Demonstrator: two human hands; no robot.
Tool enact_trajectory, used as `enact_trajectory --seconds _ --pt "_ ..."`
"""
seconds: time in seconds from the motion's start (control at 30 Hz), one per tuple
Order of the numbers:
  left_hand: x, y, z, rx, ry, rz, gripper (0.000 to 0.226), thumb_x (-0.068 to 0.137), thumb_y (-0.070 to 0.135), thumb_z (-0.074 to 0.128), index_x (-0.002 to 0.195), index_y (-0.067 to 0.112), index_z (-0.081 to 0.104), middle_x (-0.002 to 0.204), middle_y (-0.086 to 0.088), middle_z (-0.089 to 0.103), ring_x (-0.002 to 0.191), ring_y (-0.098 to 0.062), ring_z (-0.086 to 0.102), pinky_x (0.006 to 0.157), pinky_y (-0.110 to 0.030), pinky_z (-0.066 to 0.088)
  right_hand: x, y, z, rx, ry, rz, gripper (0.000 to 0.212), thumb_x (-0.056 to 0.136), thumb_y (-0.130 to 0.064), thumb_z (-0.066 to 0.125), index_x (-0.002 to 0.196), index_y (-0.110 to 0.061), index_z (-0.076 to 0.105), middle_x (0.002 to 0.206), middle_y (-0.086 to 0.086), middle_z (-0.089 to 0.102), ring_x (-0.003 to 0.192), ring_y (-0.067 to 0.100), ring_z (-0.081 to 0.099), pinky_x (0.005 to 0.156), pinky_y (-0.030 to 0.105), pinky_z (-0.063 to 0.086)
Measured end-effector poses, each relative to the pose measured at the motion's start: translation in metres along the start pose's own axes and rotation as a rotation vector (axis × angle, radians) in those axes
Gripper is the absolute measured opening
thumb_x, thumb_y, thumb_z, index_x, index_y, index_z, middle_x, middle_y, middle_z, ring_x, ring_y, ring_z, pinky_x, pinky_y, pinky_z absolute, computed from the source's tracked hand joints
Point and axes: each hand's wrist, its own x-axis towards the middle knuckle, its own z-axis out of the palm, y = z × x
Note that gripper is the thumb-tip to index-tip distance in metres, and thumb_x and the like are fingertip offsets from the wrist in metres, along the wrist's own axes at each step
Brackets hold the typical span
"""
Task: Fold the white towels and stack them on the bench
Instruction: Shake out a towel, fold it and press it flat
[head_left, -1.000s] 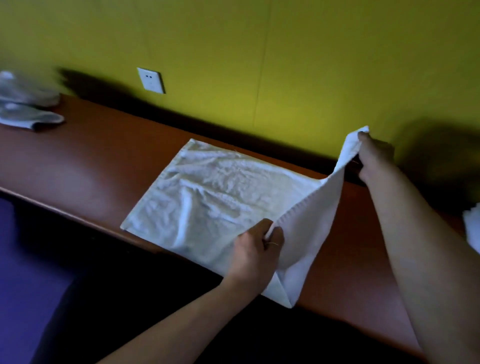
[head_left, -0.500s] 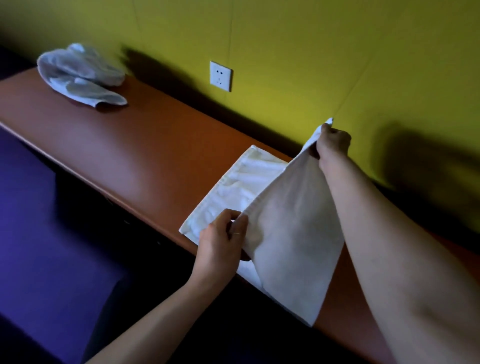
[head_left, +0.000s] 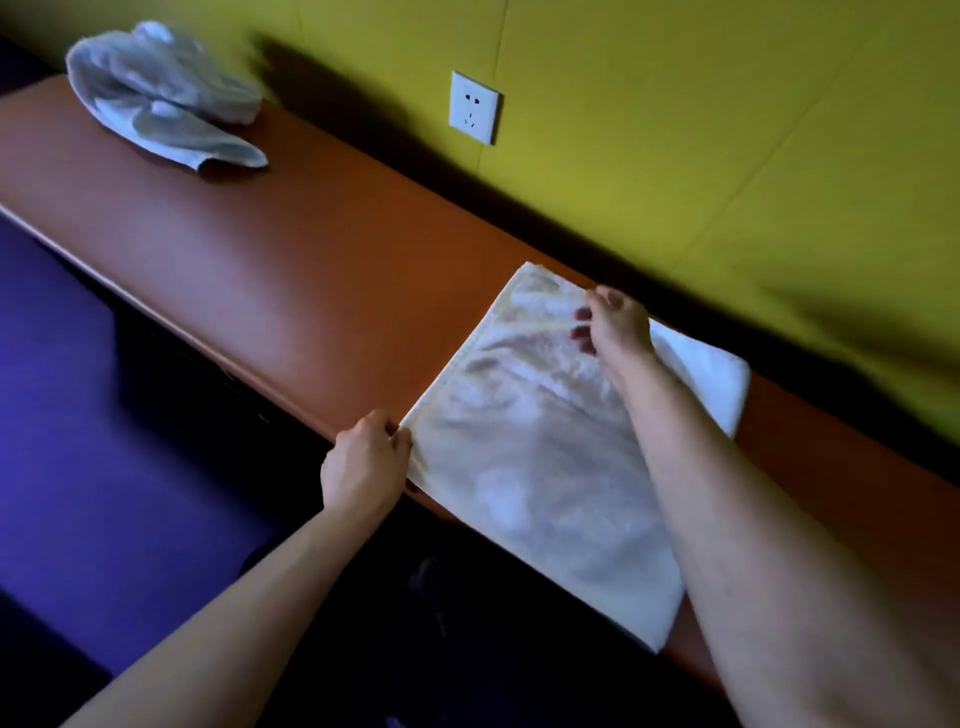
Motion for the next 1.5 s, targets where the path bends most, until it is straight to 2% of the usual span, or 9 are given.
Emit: enact_trajectory --seconds 0.2,0.37,0.53,0.77,0.97,1.17,1.33,1.43,1.5 --pt "0.002 0.007 0.009 0.094 0.054 0.092 0.031 0.094 0.042 0.057 0.11 0.016 0.054 0.116 -0.011 0.052 0.106 -0.036 0.052 0.071 -0.042 0.043 -0.101 0.119 -0.087 -0.45 0.185 -0.091 0.021 0.091 -0.022 0.061 0.11 -0.016 0.066 0.094 0.007 0.073 0.09 0.029 0.068 0.08 0.036 0.054" --pt "0.01 0.006 0.014 0.09 -0.073 0.054 0.051 0.085 0.044 0.066 0.121 0.012 0.048 0.124 -0.015 0.052 0.121 -0.039 0.043 0.097 -0.048 0.04 -0.19 0.178 -0.134 -0.664 0.42 0.03 0.041 0.084 -0.051 0.06 0.097 -0.013 0.05 0.093 0.013 0.061 0.087 0.037 0.062 0.077 0.044 0.052" --pt "-0.001 0.01 0.014 0.031 -0.135 0.033 0.046 0.088 0.028 0.063 0.122 -0.001 0.05 0.126 -0.024 0.054 0.119 -0.044 0.049 0.1 -0.047 0.04 -0.229 0.206 -0.131 -0.762 0.306 0.226 0.062 0.084 -0.069 0.054 0.11 -0.013 0.05 0.113 0.015 0.051 0.1 0.04 0.057 0.088 0.046 0.05" --pt "-0.039 0.004 0.004 -0.277 -0.105 -0.018 0.031 0.087 0.035 0.06 0.105 0.01 0.062 0.098 -0.009 0.068 0.088 -0.036 0.067 0.078 -0.041 0.056 -0.25 0.189 -0.14 -0.349 0.347 0.143 0.015 0.1 -0.025 0.055 0.099 -0.011 0.051 0.09 0.007 0.06 0.092 0.035 0.062 0.071 0.033 0.036" --pt "-0.078 -0.016 0.005 -0.672 -0.131 -0.182 0.026 0.088 0.022 0.074 0.098 0.001 0.062 0.098 -0.018 0.069 0.066 -0.033 0.073 0.066 -0.042 0.062 -0.289 0.192 -0.16 -0.01 0.395 0.122 0.016 0.099 -0.023 0.059 0.113 -0.018 0.052 0.099 0.004 0.068 0.065 0.03 0.07 0.061 0.042 0.057" --pt "-0.115 -0.007 -0.022 -0.876 -0.088 -0.09 0.034 0.091 0.007 0.066 0.121 0.019 0.055 0.094 -0.008 0.062 0.062 -0.025 0.066 0.05 -0.035 0.06 -0.313 0.183 -0.178 0.346 0.421 0.119 0.011 0.097 -0.022 0.064 0.106 -0.016 0.061 0.086 0.006 0.063 0.039 0.017 0.048 0.038 0.022 0.043" --pt "-0.121 0.006 -0.035 -1.048 -0.128 -0.112 0.007 0.091 0.008 0.065 0.096 0.007 0.069 0.091 -0.017 0.066 0.054 -0.023 0.059 0.046 -0.027 0.053 -0.314 0.164 -0.189 0.712 0.369 0.118 0.014 0.089 -0.024 0.069 0.087 -0.012 0.062 0.06 0.0 0.058 0.045 0.007 0.051 0.048 0.018 0.045" --pt "-0.111 0.019 -0.042 -1.277 -0.242 -0.115 0.016 0.09 0.006 0.054 0.097 0.006 0.068 0.082 -0.013 0.063 0.053 -0.017 0.055 0.047 -0.024 0.05 -0.297 0.152 -0.199 0.909 0.318 0.157 0.025 0.092 -0.02 0.065 0.113 -0.007 0.066 0.087 0.003 0.071 0.051 0.007 0.057 0.06 0.02 0.049" --pt "-0.103 0.027 -0.041 -1.315 -0.308 -0.02 0.025 0.082 0.002 0.051 0.101 0.011 0.066 0.079 -0.008 0.063 0.056 -0.015 0.055 0.051 -0.024 0.049 -0.281 0.148 -0.202 0.753 0.292 0.118 0.026 0.094 -0.009 0.06 0.119 -0.008 0.067 0.096 0.007 0.072 0.057 0.013 0.061 0.058 0.021 0.05"
